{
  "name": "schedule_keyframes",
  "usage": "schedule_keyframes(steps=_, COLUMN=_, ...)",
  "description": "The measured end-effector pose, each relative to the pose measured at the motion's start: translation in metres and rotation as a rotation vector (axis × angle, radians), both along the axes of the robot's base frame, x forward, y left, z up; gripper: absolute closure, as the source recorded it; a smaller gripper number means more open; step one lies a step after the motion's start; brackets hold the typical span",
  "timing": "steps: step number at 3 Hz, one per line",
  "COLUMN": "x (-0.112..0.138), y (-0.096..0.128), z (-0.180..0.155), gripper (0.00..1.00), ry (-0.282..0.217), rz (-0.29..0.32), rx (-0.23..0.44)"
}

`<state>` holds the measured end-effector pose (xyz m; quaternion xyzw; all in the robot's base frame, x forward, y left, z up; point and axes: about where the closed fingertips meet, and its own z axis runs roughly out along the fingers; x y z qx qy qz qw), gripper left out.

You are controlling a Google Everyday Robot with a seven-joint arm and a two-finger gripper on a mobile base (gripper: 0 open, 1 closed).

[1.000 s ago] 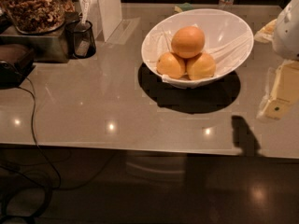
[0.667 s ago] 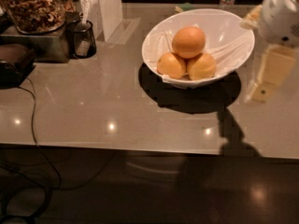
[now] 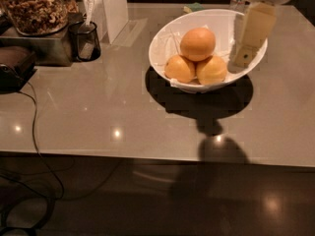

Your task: Pick orange from white bowl

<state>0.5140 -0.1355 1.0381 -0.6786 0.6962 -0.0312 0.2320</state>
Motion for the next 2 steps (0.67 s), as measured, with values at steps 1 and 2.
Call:
schedule_keyframes(steps=1, x=0.000, y=0.000, z=0.000, gripper=0.00, ry=-0.001, rz=-0.001, rx=0.000)
schedule_keyframes(steps=2, x=0.029, y=0.004, z=-0.004, gripper=0.00, ry=-0.007, rz=0.017, rx=-0.017)
